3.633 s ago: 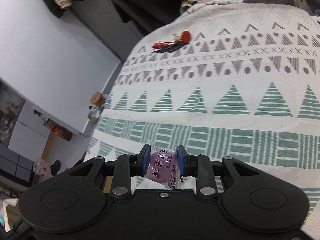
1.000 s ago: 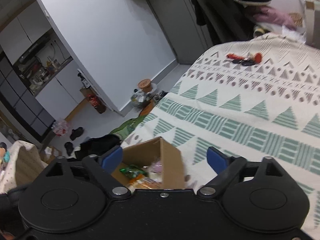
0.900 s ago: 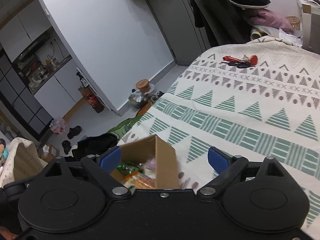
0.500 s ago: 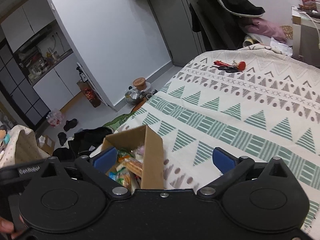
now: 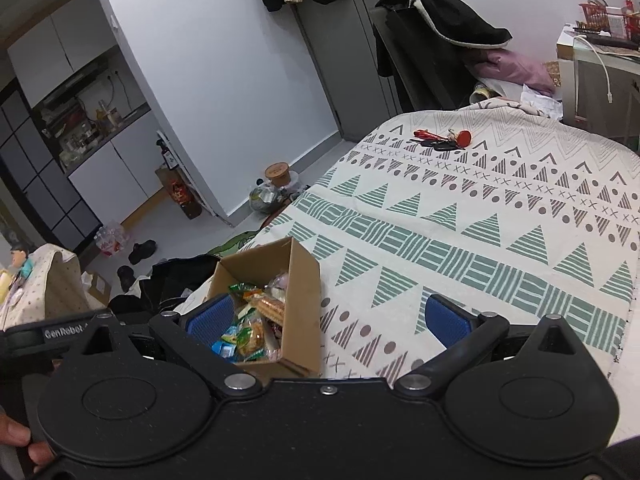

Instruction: Organize snacks

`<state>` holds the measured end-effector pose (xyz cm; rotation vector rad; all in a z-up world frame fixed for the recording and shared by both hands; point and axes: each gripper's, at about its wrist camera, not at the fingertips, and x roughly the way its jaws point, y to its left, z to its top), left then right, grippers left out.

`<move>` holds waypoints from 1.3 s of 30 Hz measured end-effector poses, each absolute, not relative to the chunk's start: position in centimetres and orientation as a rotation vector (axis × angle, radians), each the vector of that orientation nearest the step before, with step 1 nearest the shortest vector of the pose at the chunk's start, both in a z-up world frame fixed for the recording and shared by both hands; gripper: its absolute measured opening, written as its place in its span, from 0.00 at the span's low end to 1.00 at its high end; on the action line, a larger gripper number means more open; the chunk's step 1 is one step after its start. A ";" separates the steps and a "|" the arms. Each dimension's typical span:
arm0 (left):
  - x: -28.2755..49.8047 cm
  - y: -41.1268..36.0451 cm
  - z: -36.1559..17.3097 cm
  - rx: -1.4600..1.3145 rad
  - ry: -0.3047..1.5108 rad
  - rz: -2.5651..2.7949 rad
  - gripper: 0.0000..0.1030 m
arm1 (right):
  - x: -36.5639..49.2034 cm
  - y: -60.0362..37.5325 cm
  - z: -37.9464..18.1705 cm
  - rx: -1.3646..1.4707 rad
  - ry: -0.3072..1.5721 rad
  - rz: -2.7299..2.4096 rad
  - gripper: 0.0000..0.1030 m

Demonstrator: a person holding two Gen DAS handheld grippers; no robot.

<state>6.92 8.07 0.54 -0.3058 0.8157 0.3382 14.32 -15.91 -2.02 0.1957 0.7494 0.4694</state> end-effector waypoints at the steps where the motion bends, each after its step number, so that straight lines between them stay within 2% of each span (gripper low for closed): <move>1: 6.6 8.0 0.7 -0.304 0.812 0.329 0.99 | 14.1 -15.9 -2.0 0.191 0.752 0.466 1.00; 39: -0.5 9.9 3.2 -0.235 0.779 0.310 0.99 | 7.6 -13.7 1.0 0.110 0.746 0.494 1.00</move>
